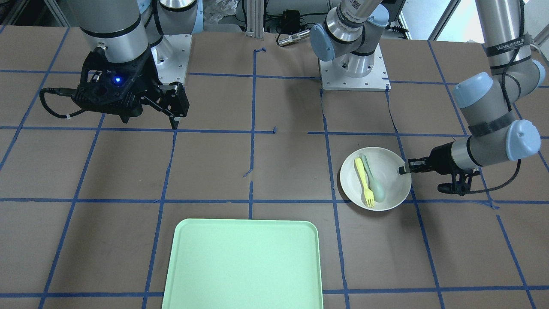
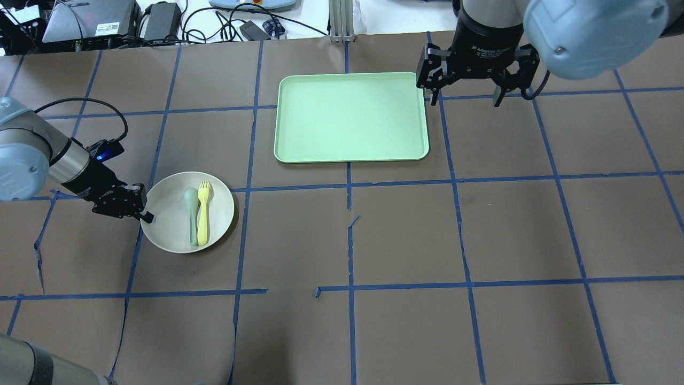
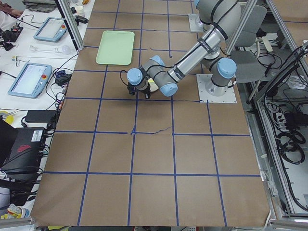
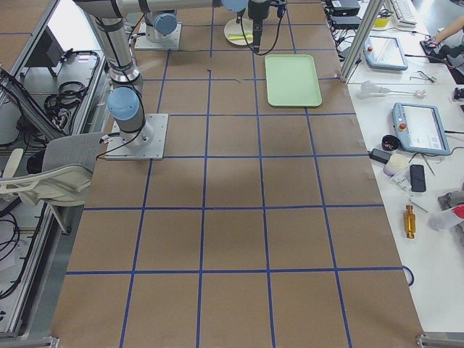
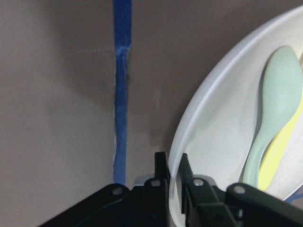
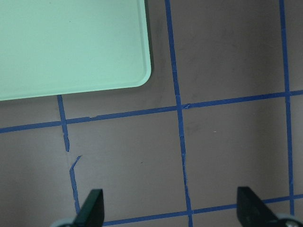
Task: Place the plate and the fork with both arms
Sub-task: 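Grip the plate rim with the left gripper and slide it onto the tray, then open the left gripper and lift it away from the plate, then lower the right gripper onto the yellow fork on the plate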
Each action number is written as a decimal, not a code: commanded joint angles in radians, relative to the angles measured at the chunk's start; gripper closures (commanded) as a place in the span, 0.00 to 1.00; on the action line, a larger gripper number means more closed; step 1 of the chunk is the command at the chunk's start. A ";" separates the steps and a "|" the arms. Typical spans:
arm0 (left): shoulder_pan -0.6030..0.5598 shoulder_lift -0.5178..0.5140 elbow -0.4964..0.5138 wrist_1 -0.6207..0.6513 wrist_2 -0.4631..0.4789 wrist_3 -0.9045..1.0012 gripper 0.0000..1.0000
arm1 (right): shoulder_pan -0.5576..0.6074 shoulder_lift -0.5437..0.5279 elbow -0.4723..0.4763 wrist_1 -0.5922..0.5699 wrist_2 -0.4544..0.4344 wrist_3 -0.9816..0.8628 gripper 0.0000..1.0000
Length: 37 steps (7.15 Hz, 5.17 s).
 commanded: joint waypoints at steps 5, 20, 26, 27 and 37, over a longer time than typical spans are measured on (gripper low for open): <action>-0.237 -0.123 0.471 -0.215 -0.099 -0.173 1.00 | 0.000 0.000 0.000 -0.001 0.000 0.000 0.00; -0.542 -0.492 0.753 -0.029 -0.332 -0.176 0.00 | 0.000 0.000 0.002 0.000 -0.002 0.000 0.00; -0.514 -0.066 0.695 -0.370 0.251 -0.207 0.00 | 0.000 0.002 0.002 -0.009 0.002 -0.002 0.00; -0.511 0.002 0.646 -0.391 0.280 -0.199 0.00 | -0.002 0.005 0.002 -0.010 0.009 -0.002 0.00; -0.511 0.245 0.364 -0.379 0.267 -0.411 0.00 | 0.018 0.539 -0.143 -0.393 0.163 -0.120 0.04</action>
